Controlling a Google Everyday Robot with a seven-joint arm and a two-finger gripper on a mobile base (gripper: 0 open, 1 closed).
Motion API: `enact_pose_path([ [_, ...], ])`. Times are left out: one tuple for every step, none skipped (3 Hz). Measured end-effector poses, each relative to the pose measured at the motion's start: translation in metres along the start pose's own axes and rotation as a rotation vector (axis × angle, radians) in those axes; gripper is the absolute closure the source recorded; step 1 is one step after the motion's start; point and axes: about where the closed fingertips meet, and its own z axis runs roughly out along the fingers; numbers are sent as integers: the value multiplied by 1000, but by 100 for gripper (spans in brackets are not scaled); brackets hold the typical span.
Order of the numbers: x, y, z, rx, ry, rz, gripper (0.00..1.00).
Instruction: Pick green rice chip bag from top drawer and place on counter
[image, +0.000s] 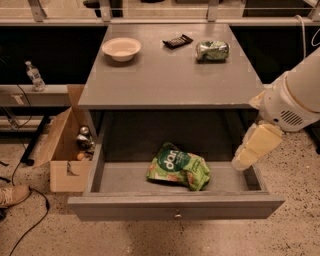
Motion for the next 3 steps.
enact_pose_path([
  [0,1,8,-12,1,3,0],
  [-1,4,71,-103,7,25,0],
  [-4,2,132,-140,21,58,0],
])
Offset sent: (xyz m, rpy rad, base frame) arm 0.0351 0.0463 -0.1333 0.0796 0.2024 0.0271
